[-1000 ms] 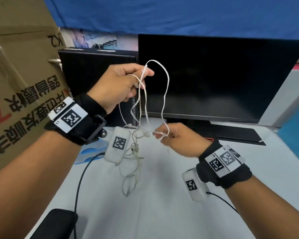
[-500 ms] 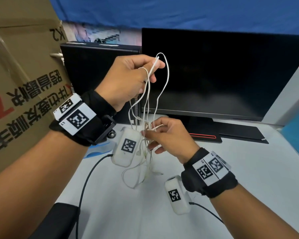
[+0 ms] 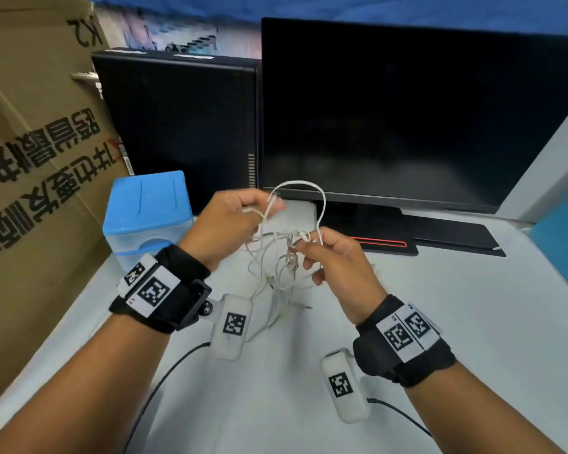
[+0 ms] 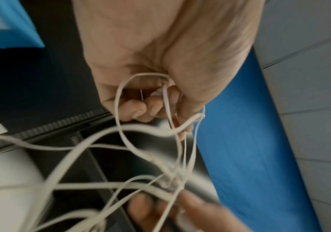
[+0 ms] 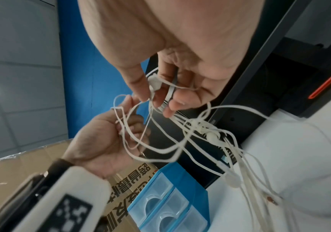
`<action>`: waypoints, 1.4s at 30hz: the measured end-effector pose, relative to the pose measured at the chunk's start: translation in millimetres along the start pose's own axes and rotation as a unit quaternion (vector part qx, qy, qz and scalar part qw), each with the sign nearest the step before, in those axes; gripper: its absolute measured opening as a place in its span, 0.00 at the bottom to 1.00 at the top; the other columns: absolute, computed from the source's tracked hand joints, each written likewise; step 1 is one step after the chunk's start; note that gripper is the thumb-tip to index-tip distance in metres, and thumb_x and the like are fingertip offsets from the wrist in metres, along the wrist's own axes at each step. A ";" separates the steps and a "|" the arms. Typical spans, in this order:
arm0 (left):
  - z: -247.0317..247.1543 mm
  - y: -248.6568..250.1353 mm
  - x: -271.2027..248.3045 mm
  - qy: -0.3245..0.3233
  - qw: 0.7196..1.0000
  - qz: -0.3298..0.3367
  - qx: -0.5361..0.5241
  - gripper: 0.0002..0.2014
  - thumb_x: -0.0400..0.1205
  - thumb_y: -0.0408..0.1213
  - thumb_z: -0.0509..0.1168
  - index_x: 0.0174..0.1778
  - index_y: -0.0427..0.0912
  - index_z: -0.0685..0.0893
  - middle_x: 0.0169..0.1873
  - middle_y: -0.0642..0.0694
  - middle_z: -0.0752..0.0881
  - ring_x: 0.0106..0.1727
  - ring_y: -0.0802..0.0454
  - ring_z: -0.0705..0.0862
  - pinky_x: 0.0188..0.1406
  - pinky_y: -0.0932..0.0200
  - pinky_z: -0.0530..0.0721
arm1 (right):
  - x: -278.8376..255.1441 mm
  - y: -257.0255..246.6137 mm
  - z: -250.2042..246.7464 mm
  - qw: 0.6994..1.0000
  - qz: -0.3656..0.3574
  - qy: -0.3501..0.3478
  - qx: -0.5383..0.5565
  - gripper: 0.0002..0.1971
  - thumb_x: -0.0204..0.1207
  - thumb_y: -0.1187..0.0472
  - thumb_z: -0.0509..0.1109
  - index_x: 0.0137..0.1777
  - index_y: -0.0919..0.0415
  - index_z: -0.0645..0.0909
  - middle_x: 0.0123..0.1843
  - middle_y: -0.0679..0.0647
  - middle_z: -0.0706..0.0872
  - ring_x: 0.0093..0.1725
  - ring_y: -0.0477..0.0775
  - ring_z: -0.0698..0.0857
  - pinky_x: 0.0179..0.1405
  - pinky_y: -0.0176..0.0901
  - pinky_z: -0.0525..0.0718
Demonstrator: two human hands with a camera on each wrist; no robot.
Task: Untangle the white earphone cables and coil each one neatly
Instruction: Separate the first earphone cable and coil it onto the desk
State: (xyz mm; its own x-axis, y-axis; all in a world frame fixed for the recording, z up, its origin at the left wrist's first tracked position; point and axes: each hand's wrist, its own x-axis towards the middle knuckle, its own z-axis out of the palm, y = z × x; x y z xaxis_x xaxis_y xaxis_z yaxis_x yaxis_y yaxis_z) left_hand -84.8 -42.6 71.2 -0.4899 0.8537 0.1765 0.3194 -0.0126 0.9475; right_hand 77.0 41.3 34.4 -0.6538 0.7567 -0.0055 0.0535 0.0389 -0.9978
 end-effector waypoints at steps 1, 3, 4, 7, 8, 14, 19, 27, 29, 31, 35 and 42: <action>3.1 -5.1 -2.2 -0.033 0.999 -0.022 -0.005 0.05 0.81 0.38 0.70 0.44 0.47 0.92 0.24 0.59 0.81 0.24 0.63 0.72 0.26 0.65 0.71 | -0.5 1.4 -1.9 1.000 0.000 0.001 0.001 0.08 0.78 0.65 0.70 0.46 0.73 0.82 0.43 0.60 0.87 0.34 0.44 0.78 0.28 0.38 0.71; 9.3 -11.3 -6.8 -0.095 0.994 -0.049 0.009 0.05 0.79 0.39 0.73 0.47 0.45 0.92 0.23 0.59 0.82 0.23 0.63 0.71 0.24 0.66 0.69 | -1.9 4.5 -5.1 1.000 0.002 -0.004 0.000 0.08 0.78 0.67 0.70 0.45 0.74 0.80 0.39 0.58 0.83 0.35 0.47 0.77 0.28 0.39 0.70; 13.3 -13.4 -9.4 -0.117 0.992 -0.047 0.021 0.05 0.79 0.37 0.73 0.48 0.42 0.92 0.22 0.60 0.83 0.23 0.64 0.74 0.24 0.70 0.70 | -2.9 5.8 -6.1 1.000 0.004 -0.007 -0.005 0.08 0.77 0.67 0.71 0.43 0.74 0.80 0.38 0.58 0.82 0.35 0.47 0.76 0.28 0.39 0.69; 24.1 -20.7 -14.4 -0.121 0.992 -0.022 0.033 0.03 0.78 0.32 0.74 0.44 0.38 0.92 0.30 0.54 0.91 0.31 0.66 0.84 0.35 0.72 0.80 | -6.0 10.6 -8.4 1.000 0.004 0.002 -0.028 0.04 0.76 0.69 0.71 0.40 0.67 0.82 0.35 0.58 0.83 0.31 0.46 0.78 0.25 0.38 0.71; 26.4 -25.0 -14.6 -0.113 0.993 -0.017 0.035 0.02 0.77 0.32 0.75 0.42 0.40 0.93 0.34 0.50 0.92 0.36 0.63 0.86 0.41 0.68 0.82 | -6.9 13.1 -9.1 0.999 0.000 0.015 -0.032 0.04 0.76 0.71 0.70 0.40 0.66 0.82 0.34 0.58 0.83 0.30 0.47 0.79 0.24 0.37 0.72; 43.3 -30.3 -22.8 -0.100 0.994 -0.017 0.045 0.06 0.77 0.30 0.75 0.35 0.33 0.89 0.26 0.49 0.86 0.21 0.64 0.76 0.26 0.72 0.74 | -8.4 27.9 -19.0 0.992 -0.034 0.117 -0.037 0.08 0.73 0.76 0.69 0.47 0.64 0.82 0.30 0.61 0.82 0.24 0.47 0.80 0.23 0.33 0.77; 45.8 -30.1 -24.7 -0.114 0.992 -0.017 0.047 0.05 0.77 0.26 0.73 0.36 0.30 0.88 0.21 0.56 0.83 0.17 0.66 0.73 0.21 0.77 0.69 | -11.7 39.8 -24.6 0.981 -0.085 0.061 -0.165 0.11 0.82 0.65 0.66 0.51 0.50 0.87 0.38 0.50 0.89 0.29 0.51 0.83 0.36 0.50 0.86; 31.8 -30.9 -19.2 -0.094 0.994 -0.026 0.051 0.02 0.77 0.32 0.75 0.39 0.38 0.91 0.32 0.48 0.91 0.34 0.58 0.84 0.38 0.68 0.82 | -22.3 32.6 -44.5 0.993 0.051 -0.108 0.000 0.12 0.85 0.68 0.61 0.42 0.64 0.84 0.38 0.53 0.88 0.30 0.48 0.76 0.24 0.35 0.68; 33.3 -25.3 -20.6 -0.097 0.994 -0.055 -0.007 0.03 0.79 0.29 0.71 0.40 0.35 0.89 0.22 0.54 0.85 0.23 0.63 0.79 0.27 0.73 0.76 | -23.2 30.1 -48.6 0.985 0.058 -0.163 -0.015 0.10 0.84 0.69 0.63 0.44 0.64 0.85 0.35 0.54 0.87 0.28 0.47 0.76 0.24 0.35 0.68; 33.2 -18.4 -19.3 -0.099 0.992 -0.073 -0.042 0.05 0.82 0.28 0.68 0.43 0.35 0.89 0.17 0.58 0.78 0.18 0.62 0.68 0.20 0.70 0.67 | -22.5 26.2 -48.6 0.982 0.056 -0.176 -0.047 0.06 0.82 0.71 0.66 0.48 0.68 0.85 0.30 0.55 0.85 0.24 0.45 0.76 0.22 0.31 0.69; 19.8 8.6 -4.7 -0.061 0.995 -0.040 -0.072 0.10 0.85 0.37 0.65 0.43 0.43 0.92 0.16 0.58 0.69 0.19 0.59 0.60 0.19 0.66 0.61 | -19.8 21.2 -49.7 0.988 0.049 -0.139 -0.046 0.06 0.79 0.73 0.70 0.54 0.72 0.83 0.27 0.59 0.82 0.21 0.42 0.77 0.21 0.29 0.69; 1.1 69.2 8.2 -0.046 0.996 0.070 -0.011 0.12 0.84 0.48 0.65 0.47 0.48 0.92 0.18 0.51 0.72 0.20 0.54 0.72 0.26 0.62 0.74 | -11.2 -0.7 -53.4 0.991 -0.035 -0.047 -0.123 0.04 0.78 0.61 0.74 0.47 0.61 0.88 0.28 0.55 0.79 0.28 0.44 0.79 0.35 0.38 0.76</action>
State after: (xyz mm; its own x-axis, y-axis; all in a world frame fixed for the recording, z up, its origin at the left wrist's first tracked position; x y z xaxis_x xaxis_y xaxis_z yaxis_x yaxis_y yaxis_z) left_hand -65.8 -35.9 137.9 -0.3650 0.8871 0.2827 0.3602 -0.1455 0.9215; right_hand 124.6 67.6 38.6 -0.7297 0.6823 0.0456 0.1799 0.2559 -0.9498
